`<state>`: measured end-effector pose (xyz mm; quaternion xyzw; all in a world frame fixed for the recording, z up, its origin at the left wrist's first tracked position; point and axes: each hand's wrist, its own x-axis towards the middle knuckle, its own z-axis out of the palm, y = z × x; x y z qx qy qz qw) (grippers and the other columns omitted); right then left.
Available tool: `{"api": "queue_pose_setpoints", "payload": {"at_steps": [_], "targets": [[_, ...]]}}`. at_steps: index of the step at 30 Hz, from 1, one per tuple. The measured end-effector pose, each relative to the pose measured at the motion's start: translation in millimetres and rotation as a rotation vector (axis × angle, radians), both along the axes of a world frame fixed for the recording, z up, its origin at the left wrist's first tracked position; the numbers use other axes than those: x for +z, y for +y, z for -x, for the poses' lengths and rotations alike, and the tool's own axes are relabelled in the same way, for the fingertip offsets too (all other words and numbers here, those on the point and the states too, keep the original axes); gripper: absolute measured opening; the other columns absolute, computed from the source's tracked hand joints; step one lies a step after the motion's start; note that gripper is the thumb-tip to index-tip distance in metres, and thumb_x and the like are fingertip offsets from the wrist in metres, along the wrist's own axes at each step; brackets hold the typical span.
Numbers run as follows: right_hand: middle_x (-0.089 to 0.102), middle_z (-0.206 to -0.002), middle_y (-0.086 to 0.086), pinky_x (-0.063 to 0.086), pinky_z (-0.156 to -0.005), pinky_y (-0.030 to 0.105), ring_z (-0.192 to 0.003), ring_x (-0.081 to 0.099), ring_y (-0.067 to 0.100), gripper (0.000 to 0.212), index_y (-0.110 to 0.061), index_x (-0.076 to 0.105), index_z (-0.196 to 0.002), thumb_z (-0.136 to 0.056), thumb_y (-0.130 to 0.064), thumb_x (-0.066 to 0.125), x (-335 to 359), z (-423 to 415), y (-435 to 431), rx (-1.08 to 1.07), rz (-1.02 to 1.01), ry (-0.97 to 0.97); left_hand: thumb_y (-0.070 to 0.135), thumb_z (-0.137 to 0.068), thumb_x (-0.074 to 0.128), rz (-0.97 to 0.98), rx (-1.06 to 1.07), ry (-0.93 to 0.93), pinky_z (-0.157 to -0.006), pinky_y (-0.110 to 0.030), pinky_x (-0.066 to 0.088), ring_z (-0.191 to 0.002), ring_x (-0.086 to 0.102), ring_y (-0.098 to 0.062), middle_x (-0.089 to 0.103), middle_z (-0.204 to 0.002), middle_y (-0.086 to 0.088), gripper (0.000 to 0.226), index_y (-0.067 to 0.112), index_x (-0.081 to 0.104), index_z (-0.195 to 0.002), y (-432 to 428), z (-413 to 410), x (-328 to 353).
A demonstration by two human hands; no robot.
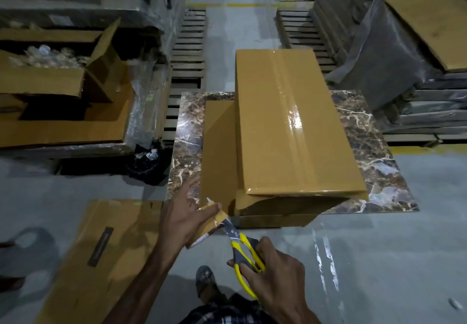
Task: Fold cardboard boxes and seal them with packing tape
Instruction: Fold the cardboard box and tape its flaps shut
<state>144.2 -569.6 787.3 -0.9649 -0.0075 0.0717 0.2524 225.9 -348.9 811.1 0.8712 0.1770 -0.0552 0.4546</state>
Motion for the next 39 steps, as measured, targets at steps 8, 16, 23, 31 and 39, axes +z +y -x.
{"api": "queue_pose_setpoints", "payload": {"at_steps": [8, 16, 23, 31, 39], "targets": [[0.071, -0.079, -0.021, 0.054, -0.059, 0.022, -0.070, 0.069, -0.006, 0.043, -0.046, 0.062, -0.099, -0.062, -0.056, 0.081, 67, -17, -170, -0.041, -0.321, -0.295, 0.086, -0.062, 0.068, -0.015, -0.038, -0.047, -0.069, -0.033, 0.056, -0.072, 0.072, -0.010, 0.076, -0.076, 0.005, 0.049, 0.045, 0.073, -0.089, -157, -4, 94], [0.052, -0.058, -0.004, 0.044, -0.051, 0.039, -0.052, 0.049, 0.016, 0.044, -0.028, 0.049, -0.081, -0.072, -0.037, 0.091, 40, -69, -375, -0.364, -0.144, -0.424, 0.067, -0.088, 0.066, -0.203, -0.616, -0.126, -0.097, -0.041, 0.051, -0.114, 0.065, -0.020, 0.072, -0.122, 0.005, 0.059, 0.044, 0.051, -0.140, -383, -104, 122], [0.066, -0.067, 0.009, 0.038, -0.054, 0.033, -0.065, 0.067, 0.039, 0.042, -0.018, 0.054, -0.087, -0.075, -0.043, 0.085, -80, -125, -457, -0.512, -0.027, -0.281, 0.042, -0.094, 0.058, -0.333, -0.650, 0.092, -0.109, -0.050, 0.038, -0.127, 0.057, -0.035, 0.065, -0.132, -0.011, 0.036, 0.024, 0.059, -0.125, -517, -199, -10], [0.071, -0.102, 0.015, 0.049, -0.073, 0.041, -0.097, 0.068, 0.039, 0.035, -0.015, 0.065, -0.109, -0.089, -0.042, 0.074, -157, -169, -459, -0.461, 0.040, 0.007, 0.034, -0.089, 0.060, -0.325, -0.493, 0.269, -0.108, -0.049, 0.042, -0.128, 0.056, -0.037, 0.064, -0.132, -0.012, 0.045, 0.020, 0.057, -0.132, -542, -221, -128], [0.067, -0.105, 0.016, 0.050, -0.074, 0.044, -0.101, 0.065, 0.039, 0.035, -0.012, 0.060, -0.110, -0.091, -0.038, 0.072, -192, -188, -456, -0.581, 0.033, 0.058, 0.037, -0.095, 0.064, -0.387, -0.461, 0.159, -0.115, -0.053, 0.033, -0.145, 0.037, -0.035, 0.042, -0.156, -0.013, 0.065, 0.018, 0.039, -0.152, -545, -190, -136]]}}
